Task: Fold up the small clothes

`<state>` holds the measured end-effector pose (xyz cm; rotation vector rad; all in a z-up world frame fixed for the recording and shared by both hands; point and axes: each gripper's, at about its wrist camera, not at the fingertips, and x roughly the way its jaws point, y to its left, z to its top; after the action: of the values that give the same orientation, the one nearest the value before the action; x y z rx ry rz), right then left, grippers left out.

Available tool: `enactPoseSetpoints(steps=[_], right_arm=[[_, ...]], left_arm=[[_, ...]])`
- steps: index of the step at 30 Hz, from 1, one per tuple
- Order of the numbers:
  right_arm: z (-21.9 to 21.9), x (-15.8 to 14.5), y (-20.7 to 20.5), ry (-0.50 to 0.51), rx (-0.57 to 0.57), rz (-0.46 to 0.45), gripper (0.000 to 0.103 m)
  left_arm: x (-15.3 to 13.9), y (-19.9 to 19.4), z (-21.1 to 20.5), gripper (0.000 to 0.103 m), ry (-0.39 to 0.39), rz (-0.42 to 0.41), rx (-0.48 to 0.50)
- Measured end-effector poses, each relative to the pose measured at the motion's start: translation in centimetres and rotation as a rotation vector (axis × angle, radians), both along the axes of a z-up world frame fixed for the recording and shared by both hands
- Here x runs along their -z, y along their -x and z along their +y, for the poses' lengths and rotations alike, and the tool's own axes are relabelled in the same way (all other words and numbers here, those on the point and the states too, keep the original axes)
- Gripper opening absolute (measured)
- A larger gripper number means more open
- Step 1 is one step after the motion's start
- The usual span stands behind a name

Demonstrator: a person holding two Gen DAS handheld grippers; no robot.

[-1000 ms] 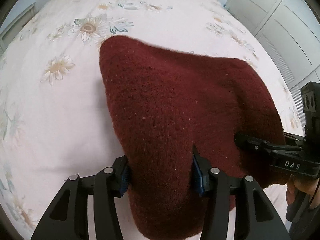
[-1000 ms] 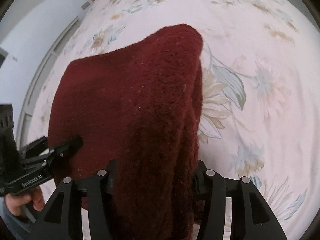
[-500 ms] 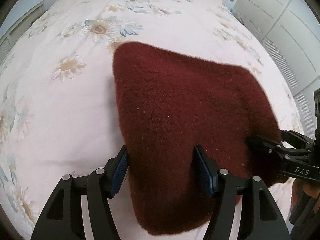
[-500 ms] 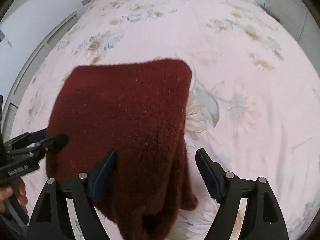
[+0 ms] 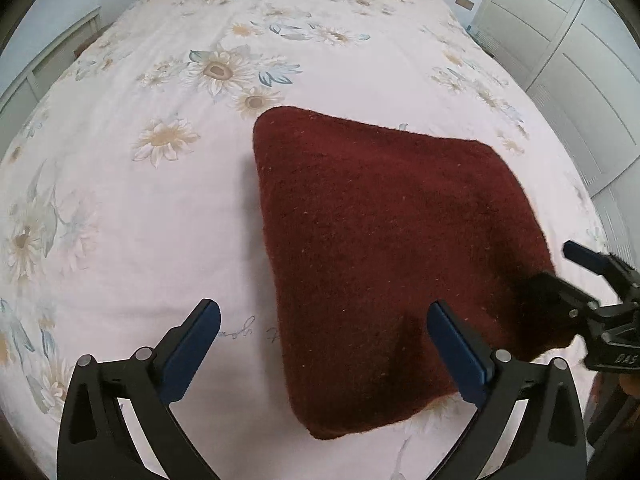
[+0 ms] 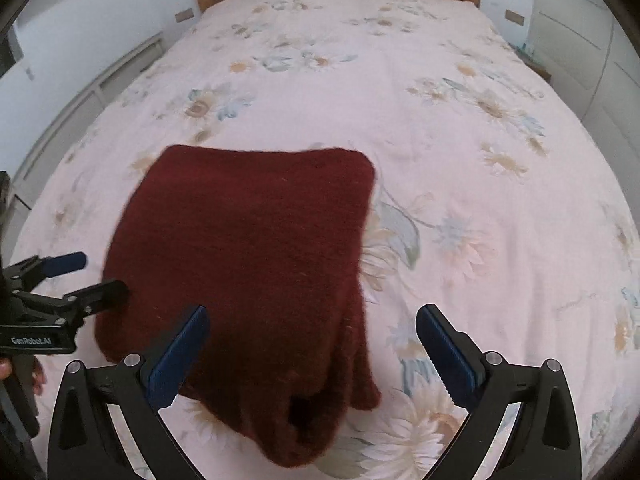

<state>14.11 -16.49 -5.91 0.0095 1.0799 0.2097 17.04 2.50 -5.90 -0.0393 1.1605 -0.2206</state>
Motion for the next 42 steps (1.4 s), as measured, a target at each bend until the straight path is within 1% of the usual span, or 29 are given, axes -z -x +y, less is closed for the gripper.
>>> enactPoseSetpoints(steps=[3, 5, 8, 11, 14, 16, 19, 22, 26, 29, 31, 35, 38, 42], right_arm=[[-1.2, 1.4, 0.1, 0.034, 0.028, 0.009, 0.102], [-2.0, 2.9, 0.1, 0.047, 0.038, 0.032, 0.102], [-3.1, 5.1, 0.5, 0.017, 0.047, 0.045, 0.102], [-3.4, 6.3, 1.1, -0.003, 0.059, 0.032, 0.102], [-3.4, 6.8, 1.7, -0.014, 0.079, 0.017, 0.102], [-3.5, 6.4, 1.9, -0.014, 0.091, 0.010, 0.102], [-3.4, 5.2, 2.3, -0.020, 0.098, 0.001, 0.102], [-3.5, 3.1, 3.0, -0.006, 0.097, -0.024, 0.103], [-4.0, -0.5, 4.7, 0.003, 0.092, -0.068, 0.103], [-4.3, -3.6, 6.6, 0.021, 0.085, -0.103, 0.103], [-4.5, -5.3, 7.8, 0.033, 0.086, -0.122, 0.103], [-5.1, -8.3, 10.6, 0.067, 0.101, -0.167, 0.103], [-5.5, -9.2, 12.3, 0.088, 0.119, -0.185, 0.103], [-6.3, -9.2, 14.1, 0.093, 0.137, -0.162, 0.103]], left_arm=[[0.7, 0.0, -0.2, 0.102, -0.036, 0.004, 0.005], [1.6, 0.0, -0.3, 0.102, -0.097, 0.004, 0.016], [2.7, 0.8, 0.0, 0.102, -0.150, -0.030, 0.019], [3.8, 1.6, 0.3, 0.103, -0.145, -0.075, 0.025], [5.2, 1.7, 1.0, 0.103, -0.096, -0.059, -0.001], [5.2, 2.0, 1.2, 0.103, -0.085, -0.067, -0.007], [4.7, 2.3, 1.0, 0.103, -0.097, -0.089, 0.002], [3.4, 2.5, 0.7, 0.102, -0.113, -0.093, 0.008], [0.6, 3.7, 0.9, 0.102, -0.131, -0.132, -0.003], [-1.7, 5.0, 1.5, 0.102, -0.095, -0.142, -0.021], [-3.5, 6.3, 1.7, 0.102, -0.088, -0.163, -0.024], [-6.4, 8.9, 1.9, 0.102, -0.116, -0.203, -0.041], [-7.6, 10.5, 2.2, 0.102, -0.138, -0.195, -0.060], [-8.0, 12.3, 2.9, 0.102, -0.160, -0.186, -0.082]])
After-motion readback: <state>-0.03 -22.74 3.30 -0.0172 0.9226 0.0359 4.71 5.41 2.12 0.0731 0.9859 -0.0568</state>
